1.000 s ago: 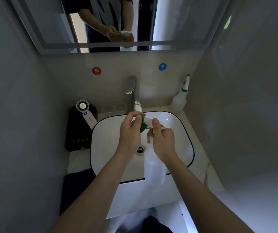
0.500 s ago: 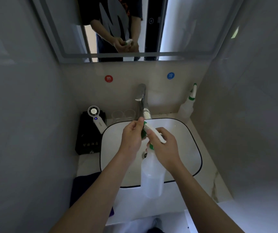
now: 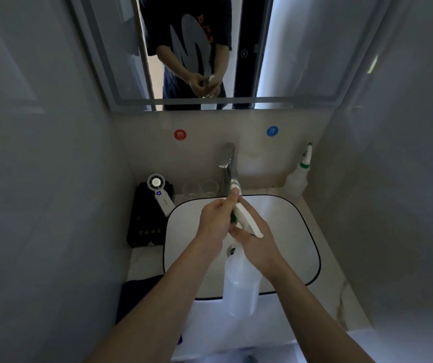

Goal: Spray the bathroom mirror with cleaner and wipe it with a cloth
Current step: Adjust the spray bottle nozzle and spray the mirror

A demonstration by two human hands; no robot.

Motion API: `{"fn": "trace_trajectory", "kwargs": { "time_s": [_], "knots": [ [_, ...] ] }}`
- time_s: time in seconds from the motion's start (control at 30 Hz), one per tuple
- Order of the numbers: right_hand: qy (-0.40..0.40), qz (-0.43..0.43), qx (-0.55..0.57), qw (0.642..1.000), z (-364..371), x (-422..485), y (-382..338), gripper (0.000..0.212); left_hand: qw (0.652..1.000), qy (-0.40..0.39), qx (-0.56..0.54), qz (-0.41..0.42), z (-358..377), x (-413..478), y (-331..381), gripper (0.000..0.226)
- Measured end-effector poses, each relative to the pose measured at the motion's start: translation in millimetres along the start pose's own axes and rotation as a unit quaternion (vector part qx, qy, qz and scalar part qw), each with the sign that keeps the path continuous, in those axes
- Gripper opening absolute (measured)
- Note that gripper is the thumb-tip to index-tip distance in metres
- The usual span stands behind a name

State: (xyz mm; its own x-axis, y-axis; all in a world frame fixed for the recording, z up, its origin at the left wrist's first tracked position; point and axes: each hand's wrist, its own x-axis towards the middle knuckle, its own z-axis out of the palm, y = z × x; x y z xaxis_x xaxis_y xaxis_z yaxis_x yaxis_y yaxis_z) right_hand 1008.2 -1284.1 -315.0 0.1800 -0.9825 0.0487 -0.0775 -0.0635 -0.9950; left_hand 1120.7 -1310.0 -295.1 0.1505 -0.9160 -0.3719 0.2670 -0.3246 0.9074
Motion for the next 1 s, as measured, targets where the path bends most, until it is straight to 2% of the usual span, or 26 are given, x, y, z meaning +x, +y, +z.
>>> {"fn": "trace_trajectory", "kwargs": {
  "time_s": [0.07,0.17,0.33,0.47,0.57,0.73,0.87,1.0],
  "knots": [
    [0.027,-0.002,-0.001,1.0,0,-2,0,0.058,1.0,-0.022,0.018,0.009,-1,-8,-6,0.049],
    [0.099,-0.002,-0.073,0.992,0,-3,3,0.044,0.996,-0.073,0.047,0.036,-2,-18,-20,0.053],
    [0.171,-0.044,-0.098,0.979,-5,-3,7,0.014,0.985,-0.127,0.086,0.075,13,-29,-27,0.036],
    [0.192,-0.048,-0.131,0.971,-8,1,7,0.012,0.972,-0.125,0.178,0.093,19,-29,-33,0.053],
    [0.192,-0.039,-0.157,0.968,-8,7,7,0.015,0.968,-0.119,0.195,0.1,18,-27,-34,0.074],
    [0.207,-0.008,-0.184,0.961,-6,14,11,0.02,0.973,-0.114,0.178,0.094,15,-18,-29,0.053],
    [0.213,-0.018,-0.193,0.958,-6,13,17,0.019,0.974,-0.121,0.17,0.088,14,-19,-25,0.064],
    [0.186,-0.029,-0.182,0.965,-4,15,22,0.017,0.973,-0.122,0.178,0.083,16,-22,-29,0.057]
  ]
}}
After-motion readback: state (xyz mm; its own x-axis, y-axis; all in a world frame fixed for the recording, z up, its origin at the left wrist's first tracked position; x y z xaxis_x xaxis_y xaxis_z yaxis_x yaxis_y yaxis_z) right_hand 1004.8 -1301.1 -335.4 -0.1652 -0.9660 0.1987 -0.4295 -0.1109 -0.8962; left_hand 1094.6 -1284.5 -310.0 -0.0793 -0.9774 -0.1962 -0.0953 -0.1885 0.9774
